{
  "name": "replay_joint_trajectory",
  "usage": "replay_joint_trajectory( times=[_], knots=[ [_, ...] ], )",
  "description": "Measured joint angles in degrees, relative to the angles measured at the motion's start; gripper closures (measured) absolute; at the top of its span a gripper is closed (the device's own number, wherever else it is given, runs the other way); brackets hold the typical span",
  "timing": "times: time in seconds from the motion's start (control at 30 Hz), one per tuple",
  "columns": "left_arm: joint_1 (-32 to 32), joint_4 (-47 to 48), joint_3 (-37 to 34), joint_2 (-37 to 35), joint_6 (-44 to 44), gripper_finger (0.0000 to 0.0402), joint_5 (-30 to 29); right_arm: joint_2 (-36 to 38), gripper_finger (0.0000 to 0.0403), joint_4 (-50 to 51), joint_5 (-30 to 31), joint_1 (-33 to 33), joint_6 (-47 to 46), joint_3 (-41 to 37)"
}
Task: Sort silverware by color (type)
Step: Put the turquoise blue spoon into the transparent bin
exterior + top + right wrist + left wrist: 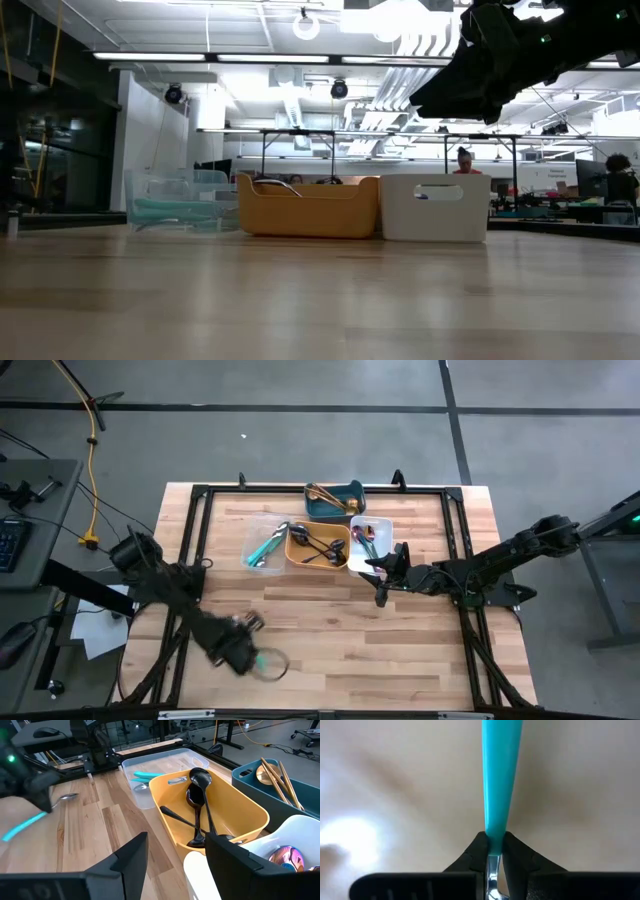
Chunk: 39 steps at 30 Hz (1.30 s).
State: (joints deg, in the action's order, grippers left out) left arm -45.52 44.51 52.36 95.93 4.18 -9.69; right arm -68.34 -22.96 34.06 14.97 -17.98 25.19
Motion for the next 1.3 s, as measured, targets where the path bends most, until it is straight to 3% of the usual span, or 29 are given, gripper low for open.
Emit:
replay_joint_trajectory(
  times=[0.2,0.3,0.43,0.53,0.63,0.77,0.93,1.07,1.3],
  knots=[
    [8.06,-1.75,1.96,-8.62,1.74,0.0377,-13.39,0.00,0.0213,0.08,-0.02,0.00,0.00,0.00],
    [11.78,-8.08,1.52,-14.39,0.91,0.0377,-19.58,0.00,0.0213,0.03,-0.02,0.01,0.00,0.02],
    [16.93,-22.14,-1.84,-20.56,1.02,0.0377,-22.98,0.00,0.0213,0.02,-0.02,0.03,-0.02,0.02],
    [21.01,-39.47,-6.97,-23.23,4.48,0.0377,-22.55,0.00,0.0213,-0.01,-0.23,0.03,-0.15,0.02],
    [25.22,-58.22,-13.46,-23.53,8.16,0.0377,-18.08,0.00,0.0213,-0.08,-0.28,0.03,-0.11,0.02],
    [30.68,-80.63,-22.66,-22.76,7.96,0.0377,-13.13,0.00,0.0213,-0.03,-0.48,0.03,-0.07,0.02],
    [34.45,-101.87,-33.19,-21.14,4.85,0.0377,-11.56,0.00,0.0213,-0.04,-0.48,0.03,-0.02,0.02],
    [35.15,-108.34,-37.56,-20.25,1.99,0.0377,-12.77,0.00,0.0213,-0.04,-0.46,0.01,0.42,0.02],
    [35.13,-108.59,-38.23,-20.30,0.43,0.0377,-15.30,0.00,0.0213,-0.44,-0.46,-1.36,0.45,0.02]
  ],
)
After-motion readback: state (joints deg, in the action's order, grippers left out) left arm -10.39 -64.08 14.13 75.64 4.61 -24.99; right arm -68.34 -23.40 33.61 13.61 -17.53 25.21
